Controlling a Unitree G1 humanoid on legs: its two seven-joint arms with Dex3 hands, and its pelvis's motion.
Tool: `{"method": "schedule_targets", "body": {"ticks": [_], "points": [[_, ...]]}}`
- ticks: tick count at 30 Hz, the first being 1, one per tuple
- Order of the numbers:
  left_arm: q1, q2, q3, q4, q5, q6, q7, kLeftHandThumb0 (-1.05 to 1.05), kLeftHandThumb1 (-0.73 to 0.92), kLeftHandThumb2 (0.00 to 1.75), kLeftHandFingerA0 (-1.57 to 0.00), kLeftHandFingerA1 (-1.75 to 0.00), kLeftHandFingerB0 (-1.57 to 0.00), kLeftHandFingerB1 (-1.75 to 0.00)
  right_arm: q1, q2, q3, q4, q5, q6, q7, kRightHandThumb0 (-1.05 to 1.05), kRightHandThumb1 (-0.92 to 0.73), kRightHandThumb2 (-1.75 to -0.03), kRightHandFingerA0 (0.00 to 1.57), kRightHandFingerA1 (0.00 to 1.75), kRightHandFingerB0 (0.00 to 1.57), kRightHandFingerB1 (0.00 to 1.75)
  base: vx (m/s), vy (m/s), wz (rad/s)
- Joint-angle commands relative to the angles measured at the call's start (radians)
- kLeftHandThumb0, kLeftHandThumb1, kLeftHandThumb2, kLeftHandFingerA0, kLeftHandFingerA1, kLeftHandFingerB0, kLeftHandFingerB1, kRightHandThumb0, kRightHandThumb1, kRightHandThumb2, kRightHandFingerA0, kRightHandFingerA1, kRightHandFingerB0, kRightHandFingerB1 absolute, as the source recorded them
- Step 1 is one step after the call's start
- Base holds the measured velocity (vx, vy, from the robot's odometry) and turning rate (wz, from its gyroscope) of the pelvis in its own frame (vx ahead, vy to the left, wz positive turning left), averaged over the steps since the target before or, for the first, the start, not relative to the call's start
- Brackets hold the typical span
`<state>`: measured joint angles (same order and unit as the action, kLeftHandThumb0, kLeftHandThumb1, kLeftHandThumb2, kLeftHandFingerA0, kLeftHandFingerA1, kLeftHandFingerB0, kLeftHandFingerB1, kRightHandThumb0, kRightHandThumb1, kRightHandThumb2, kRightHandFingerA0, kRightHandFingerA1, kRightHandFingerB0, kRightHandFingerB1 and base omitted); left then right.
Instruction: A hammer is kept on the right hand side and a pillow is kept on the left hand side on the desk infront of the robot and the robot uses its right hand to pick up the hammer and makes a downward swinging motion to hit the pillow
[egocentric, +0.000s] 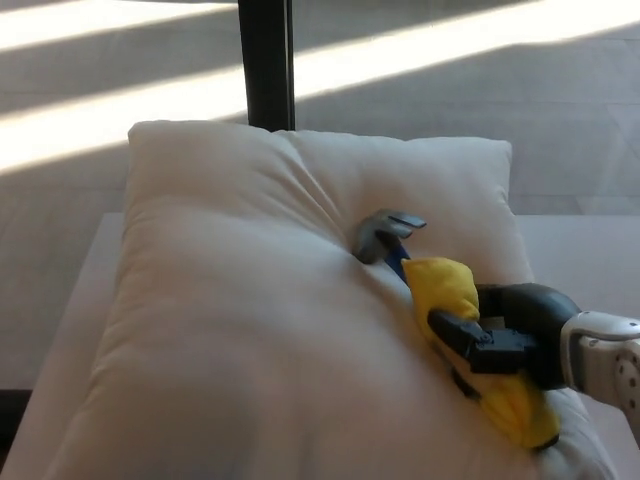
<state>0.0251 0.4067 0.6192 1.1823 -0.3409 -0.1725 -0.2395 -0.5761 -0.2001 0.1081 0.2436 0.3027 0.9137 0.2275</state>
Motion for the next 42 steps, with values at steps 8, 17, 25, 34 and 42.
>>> {"method": "schedule_targets", "body": {"ticks": [8,17,25,34,42], "points": [[-0.004,0.030,0.009,0.014,-0.020,0.013,-0.001,-0.56,0.68,0.61,-0.67,-0.47,-0.56,-0.43,-0.233,0.074,-0.289,-0.096,0.111,0.298,-0.080,-0.29,-0.71,-1.02,1.00,1.75,0.71,1.56,0.00,0.000,0.00],[0.000,0.029,0.011,0.017,-0.020,0.006,-0.001,-0.57,0.67,0.61,-0.68,-0.48,-0.57,-0.43,-0.471,-0.002,-0.569,-0.156,0.208,0.389,-0.047,-0.33,-0.62,-1.15,1.00,1.75,0.60,1.72,0.00,0.000,0.00],[0.000,0.030,0.015,0.017,-0.026,0.013,-0.008,-0.57,0.67,0.61,-0.67,-0.49,-0.57,-0.44,-0.457,-0.093,-0.736,-0.107,0.166,0.392,-0.076,-0.29,-0.70,-1.06,1.05,1.75,0.61,1.65,0.00,0.000,0.00],[0.004,0.034,0.018,0.029,-0.022,0.002,-0.014,-0.57,0.69,0.61,-0.65,-0.48,-0.52,-0.43,-0.241,-0.254,-0.660,0.099,-0.009,0.039,-0.102,-0.21,-0.74,-1.11,0.98,1.75,0.58,1.72,0.00,0.000,0.00],[0.012,0.037,0.018,0.023,-0.022,0.006,-0.016,-0.57,0.69,0.61,-0.64,-0.48,-0.52,-0.42,-0.003,-0.364,-0.413,0.168,-0.258,-0.398,-0.080,-0.26,-0.44,-1.20,1.27,1.44,1.11,1.34,0.00,0.000,0.00]]}}
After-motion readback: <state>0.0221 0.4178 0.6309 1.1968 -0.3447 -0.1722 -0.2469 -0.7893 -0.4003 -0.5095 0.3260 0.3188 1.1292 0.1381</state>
